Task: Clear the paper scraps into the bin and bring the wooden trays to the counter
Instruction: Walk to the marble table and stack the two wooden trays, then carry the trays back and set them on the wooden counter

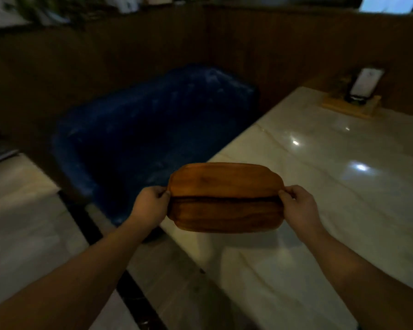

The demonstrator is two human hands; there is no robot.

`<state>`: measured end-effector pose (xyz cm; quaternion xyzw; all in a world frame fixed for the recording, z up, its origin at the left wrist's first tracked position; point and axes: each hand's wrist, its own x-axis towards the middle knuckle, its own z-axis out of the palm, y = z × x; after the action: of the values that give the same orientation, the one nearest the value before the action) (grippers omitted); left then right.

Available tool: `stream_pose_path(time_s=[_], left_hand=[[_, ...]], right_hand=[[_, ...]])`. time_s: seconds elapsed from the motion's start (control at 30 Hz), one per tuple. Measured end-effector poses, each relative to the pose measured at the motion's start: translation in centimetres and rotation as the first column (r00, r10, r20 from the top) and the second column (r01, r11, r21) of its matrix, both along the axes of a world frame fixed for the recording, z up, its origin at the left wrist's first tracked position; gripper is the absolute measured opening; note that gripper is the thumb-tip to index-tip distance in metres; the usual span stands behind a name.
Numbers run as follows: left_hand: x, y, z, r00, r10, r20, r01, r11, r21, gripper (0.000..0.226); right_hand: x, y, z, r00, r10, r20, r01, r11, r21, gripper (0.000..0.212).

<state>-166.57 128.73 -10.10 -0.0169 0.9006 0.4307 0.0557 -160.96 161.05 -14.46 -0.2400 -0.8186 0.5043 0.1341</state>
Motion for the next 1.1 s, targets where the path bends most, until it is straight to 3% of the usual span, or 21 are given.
stream_pose_path(time_s=[0.23, 0.4, 0.53, 0.63, 0.7, 0.93, 1.03, 1.1], left_hand=[[12.6, -19.8, 5.4, 0.940, 0.323, -0.105, -0.321, 0.946, 0.042, 0.031], [22.5, -32.6, 9.3, 0.837, 0.522, -0.166, -0.521, 0.852, 0.053, 0.034], [29.2, -42.0, 11.4, 0.680, 0.706, -0.196, -0.711, 0.701, 0.059, 0.036], [31.6, -45.5, 11.5, 0.646, 0.736, -0.200, -0.744, 0.666, 0.047, 0.037], [33.7, -48.3, 11.0, 0.602, 0.777, -0.184, -0.782, 0.620, 0.059, 0.035], [40.1, -58.3, 9.9, 0.273, 0.948, -0.162, -0.955, 0.287, 0.070, 0.028], [42.9, -61.1, 10.2, 0.174, 0.976, -0.127, -0.981, 0.183, 0.063, 0.030], [45.4, -63.2, 10.8, 0.050, 0.989, -0.141, -0.996, 0.060, 0.065, 0.029]], right_hand=[[1.4, -20.0, 5.7, 0.926, 0.376, 0.029, -0.376, 0.926, -0.003, 0.020], [3.6, -35.1, 8.6, 0.805, 0.594, -0.010, -0.592, 0.802, -0.080, 0.019], [5.1, -47.7, 10.8, 0.659, 0.752, -0.016, -0.751, 0.656, -0.074, 0.019], [5.3, -52.6, 11.6, 0.614, 0.789, -0.027, -0.789, 0.612, -0.051, 0.016], [5.3, -57.2, 11.6, 0.530, 0.848, -0.024, -0.848, 0.529, -0.045, 0.013], [4.8, -76.8, 11.1, 0.185, 0.982, -0.030, -0.982, 0.184, -0.033, 0.021], [5.7, -83.5, 11.1, 0.079, 0.997, -0.019, -0.997, 0.078, -0.025, 0.023], [7.3, -88.8, 11.7, -0.031, 0.999, -0.036, -0.999, -0.031, -0.023, 0.021]])
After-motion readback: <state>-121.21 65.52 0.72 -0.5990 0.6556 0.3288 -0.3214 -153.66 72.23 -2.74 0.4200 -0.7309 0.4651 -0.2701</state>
